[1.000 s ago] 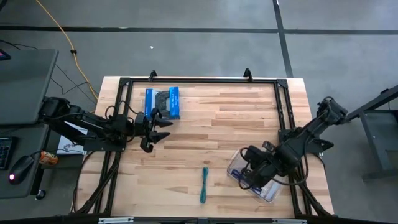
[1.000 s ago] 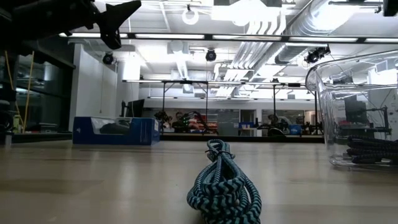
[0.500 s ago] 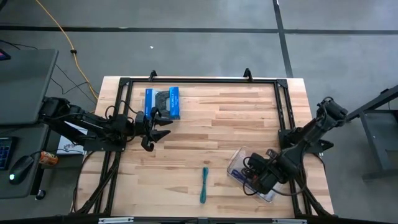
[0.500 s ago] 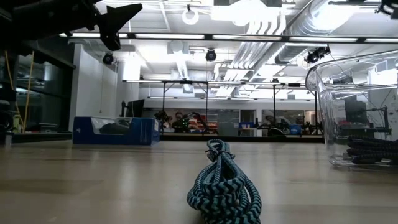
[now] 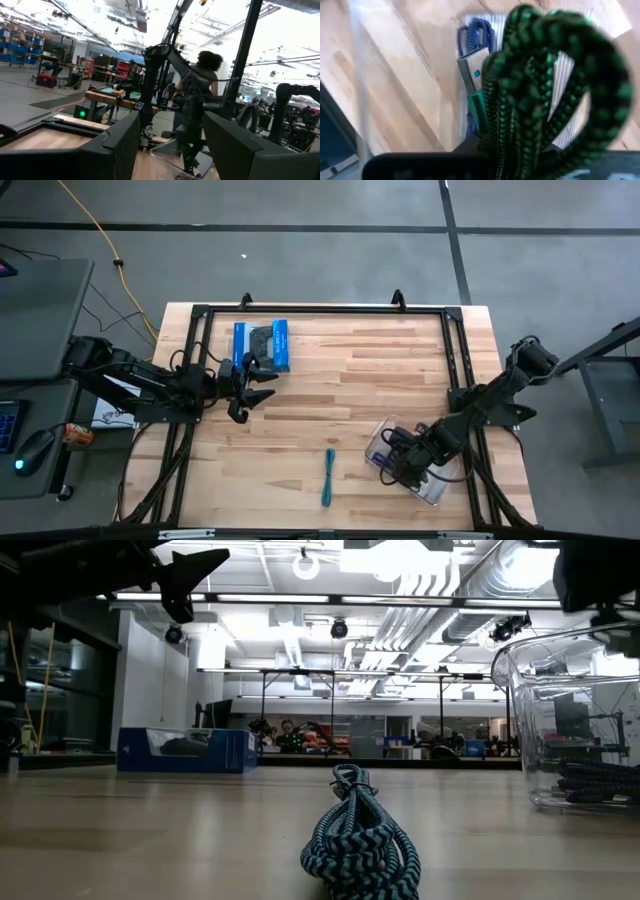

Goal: Pick and place USB-C Cables
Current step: Put the green charger cable into the transparent bin

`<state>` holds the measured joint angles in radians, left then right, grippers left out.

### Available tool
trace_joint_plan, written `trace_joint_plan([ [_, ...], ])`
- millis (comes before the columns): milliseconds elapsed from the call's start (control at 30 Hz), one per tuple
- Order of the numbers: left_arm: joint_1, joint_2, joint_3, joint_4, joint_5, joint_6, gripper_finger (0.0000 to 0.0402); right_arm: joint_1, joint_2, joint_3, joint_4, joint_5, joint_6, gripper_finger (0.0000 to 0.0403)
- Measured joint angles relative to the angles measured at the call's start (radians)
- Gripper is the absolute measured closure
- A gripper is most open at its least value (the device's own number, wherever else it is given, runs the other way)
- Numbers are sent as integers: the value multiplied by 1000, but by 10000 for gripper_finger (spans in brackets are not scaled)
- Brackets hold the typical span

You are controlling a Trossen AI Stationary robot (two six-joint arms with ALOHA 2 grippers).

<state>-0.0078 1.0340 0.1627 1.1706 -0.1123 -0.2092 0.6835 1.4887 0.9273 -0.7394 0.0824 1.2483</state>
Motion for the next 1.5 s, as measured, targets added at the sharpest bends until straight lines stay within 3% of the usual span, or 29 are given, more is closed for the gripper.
trace_joint_plan([
  [333,0,0,0,0,0,0,202,-18,-5,-107,112,-31,20,400],
  [1200,0,0,0,0,-4,3,202,-17,-1,-107,108,-28,26,377],
  [1333,0,0,0,0,-4,3,202,-18,0,-108,93,-28,31,360],
  [1500,0,0,0,0,-4,3,202,-18,1,-109,84,-20,36,307],
])
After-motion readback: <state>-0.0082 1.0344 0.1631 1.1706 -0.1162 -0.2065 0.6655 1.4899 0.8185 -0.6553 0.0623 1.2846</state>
